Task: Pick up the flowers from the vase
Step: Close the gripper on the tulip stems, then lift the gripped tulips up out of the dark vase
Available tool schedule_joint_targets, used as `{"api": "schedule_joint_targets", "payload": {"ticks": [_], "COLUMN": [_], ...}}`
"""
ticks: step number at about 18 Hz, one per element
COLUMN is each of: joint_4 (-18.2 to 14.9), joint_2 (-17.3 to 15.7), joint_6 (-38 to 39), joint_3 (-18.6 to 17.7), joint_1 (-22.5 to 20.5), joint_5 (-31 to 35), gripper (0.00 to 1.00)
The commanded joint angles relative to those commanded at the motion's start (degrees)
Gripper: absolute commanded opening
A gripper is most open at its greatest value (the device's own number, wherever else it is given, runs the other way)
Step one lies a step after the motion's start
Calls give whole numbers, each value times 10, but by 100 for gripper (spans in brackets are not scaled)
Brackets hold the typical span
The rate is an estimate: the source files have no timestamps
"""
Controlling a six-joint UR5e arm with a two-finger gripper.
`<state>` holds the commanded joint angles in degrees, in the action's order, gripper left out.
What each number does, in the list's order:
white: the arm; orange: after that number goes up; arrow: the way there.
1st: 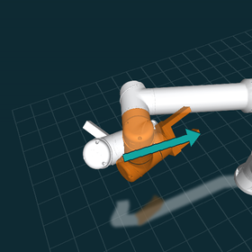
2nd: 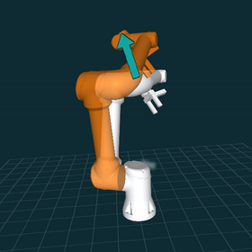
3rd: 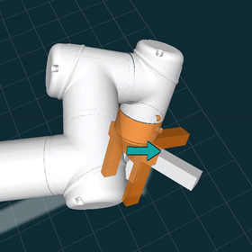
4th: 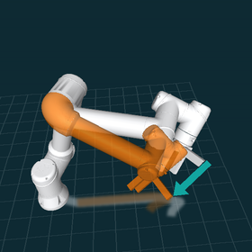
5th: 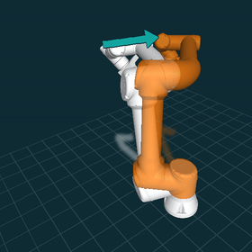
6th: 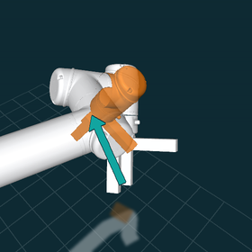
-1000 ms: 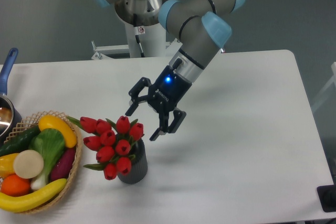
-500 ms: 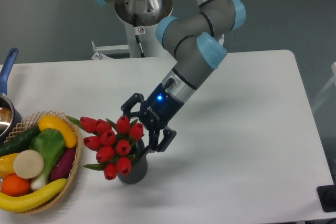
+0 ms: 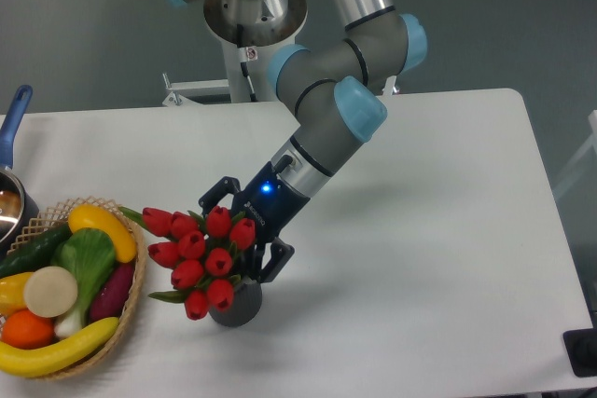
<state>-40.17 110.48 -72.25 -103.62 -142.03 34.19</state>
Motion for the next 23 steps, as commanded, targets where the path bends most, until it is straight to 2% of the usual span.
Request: {"api": "schedule_joint_targets", "payload": {"ticks": [4, 6, 9, 17, 23], "joint_4": [0, 0, 0, -1, -1], "joint_2": [-3, -3, -3, -4, -34], "joint_6": [2, 2, 9, 24, 83], "joint_3": [-7, -7, -9, -1, 15], "joint_1": [-3, -6, -8, -20, -26], "joint_5": [-9, -9, -11, -41, -53], "gripper": [45, 39, 23, 21, 22]}}
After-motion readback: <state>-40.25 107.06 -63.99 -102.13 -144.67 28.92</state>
